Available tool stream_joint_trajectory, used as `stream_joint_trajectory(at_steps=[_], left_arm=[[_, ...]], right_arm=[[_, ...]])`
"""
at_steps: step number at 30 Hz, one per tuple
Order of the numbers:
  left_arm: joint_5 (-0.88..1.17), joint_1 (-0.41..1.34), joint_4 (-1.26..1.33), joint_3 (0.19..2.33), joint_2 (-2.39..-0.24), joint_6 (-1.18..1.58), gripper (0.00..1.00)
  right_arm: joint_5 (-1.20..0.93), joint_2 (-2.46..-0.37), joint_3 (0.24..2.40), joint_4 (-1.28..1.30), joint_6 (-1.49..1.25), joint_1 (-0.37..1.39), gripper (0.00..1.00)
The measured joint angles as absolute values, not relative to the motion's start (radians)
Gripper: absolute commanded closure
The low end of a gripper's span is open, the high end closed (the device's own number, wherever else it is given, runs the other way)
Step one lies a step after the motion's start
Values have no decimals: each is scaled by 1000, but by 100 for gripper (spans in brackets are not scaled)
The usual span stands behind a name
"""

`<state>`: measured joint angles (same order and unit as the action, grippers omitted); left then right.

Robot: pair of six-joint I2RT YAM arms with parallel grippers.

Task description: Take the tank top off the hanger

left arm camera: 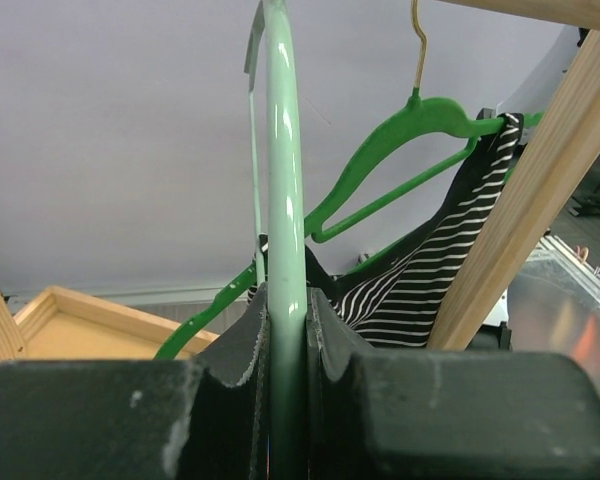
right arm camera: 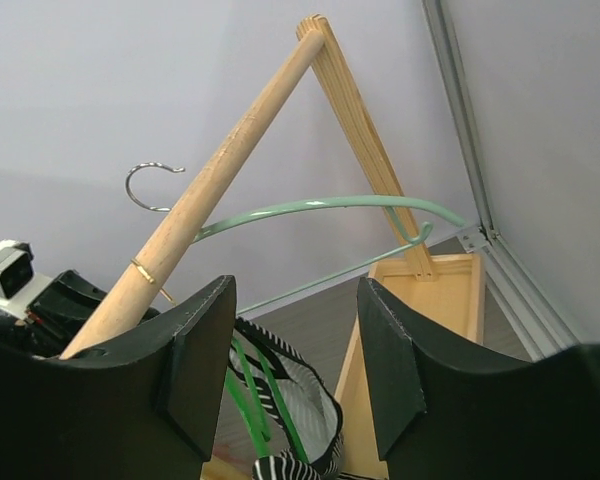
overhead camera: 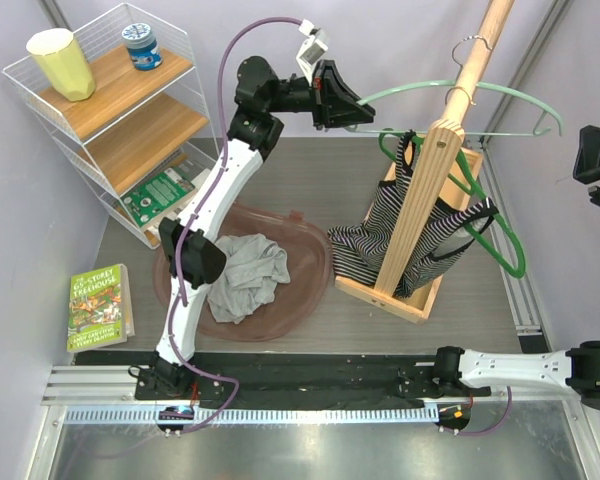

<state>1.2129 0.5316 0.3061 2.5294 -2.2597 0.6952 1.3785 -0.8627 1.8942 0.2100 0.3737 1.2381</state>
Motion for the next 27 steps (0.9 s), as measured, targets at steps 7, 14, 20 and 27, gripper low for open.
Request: stream_joint_trajectory(at_steps=[7,14,20,27], left_arm=[[1191,536,217,2536,-2258,542,100],[1152,529,116,2599,-2256,372,100],[1125,514,99,2600,-2256,320,100],[1112,499,112,2610,-2259,307,100]], right_arm=[[1298,-864,1863,263,311,1238,42],[1254,-867,1855,276,288,1242,42],[1235,-879,1844,276,289,1242,41],[1216,-891,1812,275,289,1242,41]])
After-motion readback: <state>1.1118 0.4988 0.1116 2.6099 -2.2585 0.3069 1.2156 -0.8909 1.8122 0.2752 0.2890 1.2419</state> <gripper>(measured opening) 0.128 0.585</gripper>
